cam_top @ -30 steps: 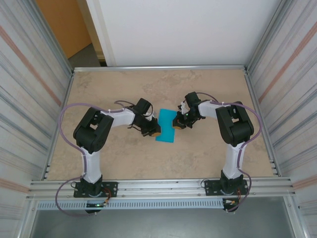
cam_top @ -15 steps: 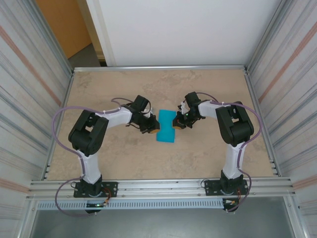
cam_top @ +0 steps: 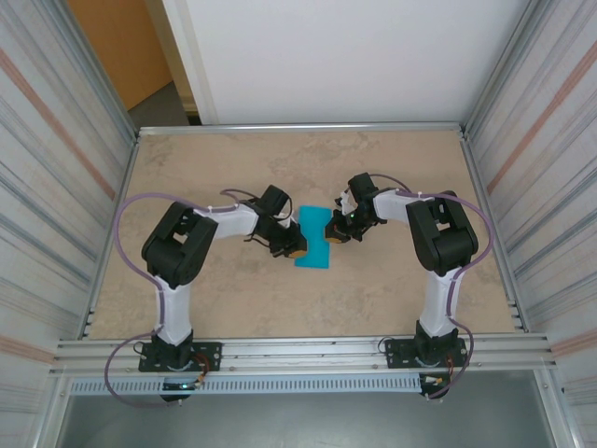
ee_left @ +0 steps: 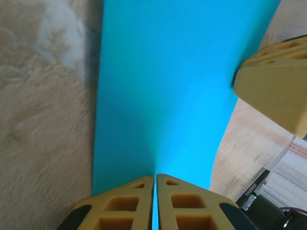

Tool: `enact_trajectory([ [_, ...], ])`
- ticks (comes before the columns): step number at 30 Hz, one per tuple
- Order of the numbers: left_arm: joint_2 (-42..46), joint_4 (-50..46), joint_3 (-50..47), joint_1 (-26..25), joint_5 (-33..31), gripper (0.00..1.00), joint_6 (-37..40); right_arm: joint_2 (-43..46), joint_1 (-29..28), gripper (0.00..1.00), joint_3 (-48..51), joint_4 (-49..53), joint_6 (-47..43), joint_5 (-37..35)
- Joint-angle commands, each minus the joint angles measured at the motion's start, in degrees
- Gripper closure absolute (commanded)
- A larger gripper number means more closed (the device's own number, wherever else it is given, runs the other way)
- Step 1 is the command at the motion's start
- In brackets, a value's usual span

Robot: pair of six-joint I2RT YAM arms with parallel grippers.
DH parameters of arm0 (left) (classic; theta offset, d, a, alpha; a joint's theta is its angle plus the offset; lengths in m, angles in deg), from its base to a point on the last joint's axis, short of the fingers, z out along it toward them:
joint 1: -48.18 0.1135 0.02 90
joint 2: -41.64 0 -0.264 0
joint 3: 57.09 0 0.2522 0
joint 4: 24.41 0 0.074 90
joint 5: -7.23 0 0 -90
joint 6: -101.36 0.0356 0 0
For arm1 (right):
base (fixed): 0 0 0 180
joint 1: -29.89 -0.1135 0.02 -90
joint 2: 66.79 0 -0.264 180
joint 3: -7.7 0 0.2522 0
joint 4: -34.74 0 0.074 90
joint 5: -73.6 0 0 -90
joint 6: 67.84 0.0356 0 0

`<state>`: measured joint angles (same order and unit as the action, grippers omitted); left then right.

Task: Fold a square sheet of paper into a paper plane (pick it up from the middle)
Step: First fold the square sheet of paper in half at the center of the table.

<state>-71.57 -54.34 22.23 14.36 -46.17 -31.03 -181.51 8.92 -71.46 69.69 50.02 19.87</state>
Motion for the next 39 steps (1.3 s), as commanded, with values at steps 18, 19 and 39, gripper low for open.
enact_trajectory([
  [18,12.8,-14.2,-8.2,0.9,-5.5,0.89,9.8,-8.3,0.3,0.95,5.5,10.5,0.9,-21.3],
  [19,13.7,-13.0,-7.4,0.9,-5.4,0.89,9.4,-8.1,0.2,0.95,5.5,10.4,0.8,-21.0],
  [39,5.2,10.7,-2.5,3.0,-2.0,0.74,3.2,13.8,-4.2,0.71,-2.9,9.0,4.0,-15.2],
])
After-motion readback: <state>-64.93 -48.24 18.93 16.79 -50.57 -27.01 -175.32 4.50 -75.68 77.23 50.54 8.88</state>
